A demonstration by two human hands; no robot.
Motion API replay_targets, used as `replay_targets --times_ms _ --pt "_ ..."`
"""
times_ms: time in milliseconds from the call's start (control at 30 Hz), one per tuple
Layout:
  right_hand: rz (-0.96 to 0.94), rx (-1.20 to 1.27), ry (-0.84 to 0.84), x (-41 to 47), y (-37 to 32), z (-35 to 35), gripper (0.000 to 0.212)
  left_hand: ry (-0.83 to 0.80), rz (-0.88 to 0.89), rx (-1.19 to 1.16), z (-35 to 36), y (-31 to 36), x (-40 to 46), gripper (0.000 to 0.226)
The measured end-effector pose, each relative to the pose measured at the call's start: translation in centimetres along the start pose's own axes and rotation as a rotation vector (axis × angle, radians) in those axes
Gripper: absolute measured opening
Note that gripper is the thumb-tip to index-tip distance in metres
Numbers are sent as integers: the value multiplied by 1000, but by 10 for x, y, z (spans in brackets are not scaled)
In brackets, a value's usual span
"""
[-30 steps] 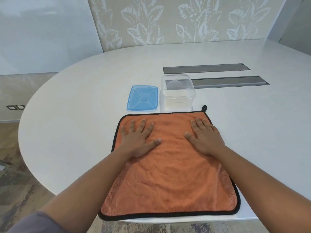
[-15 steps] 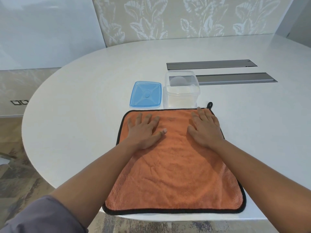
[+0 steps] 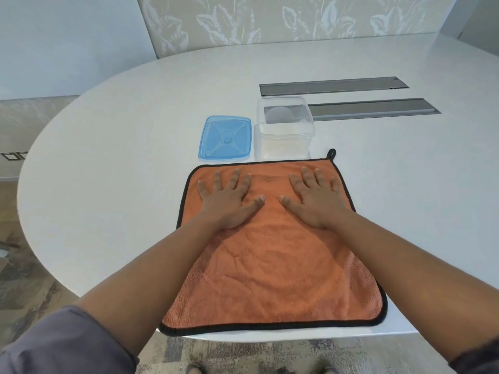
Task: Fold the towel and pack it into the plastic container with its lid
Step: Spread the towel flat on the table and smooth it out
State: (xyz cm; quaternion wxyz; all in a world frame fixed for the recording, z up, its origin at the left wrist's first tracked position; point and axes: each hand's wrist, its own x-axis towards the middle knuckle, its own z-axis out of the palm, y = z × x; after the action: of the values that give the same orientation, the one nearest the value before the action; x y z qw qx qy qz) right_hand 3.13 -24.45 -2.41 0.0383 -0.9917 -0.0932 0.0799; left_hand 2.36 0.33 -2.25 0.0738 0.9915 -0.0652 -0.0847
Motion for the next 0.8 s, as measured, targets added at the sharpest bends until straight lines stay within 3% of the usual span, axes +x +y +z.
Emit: replay_targets --times_ms 267,500,800 --pt "-115 32 28 -3 -32 6 69 15 160 35 5 20 -1 72" --pt "-7 33 8 2 -8 5 81 1 73 53 5 -1 0 90" --pt "141 90 41 10 19 1 82 147 -102 -63 0 -33 6 75"
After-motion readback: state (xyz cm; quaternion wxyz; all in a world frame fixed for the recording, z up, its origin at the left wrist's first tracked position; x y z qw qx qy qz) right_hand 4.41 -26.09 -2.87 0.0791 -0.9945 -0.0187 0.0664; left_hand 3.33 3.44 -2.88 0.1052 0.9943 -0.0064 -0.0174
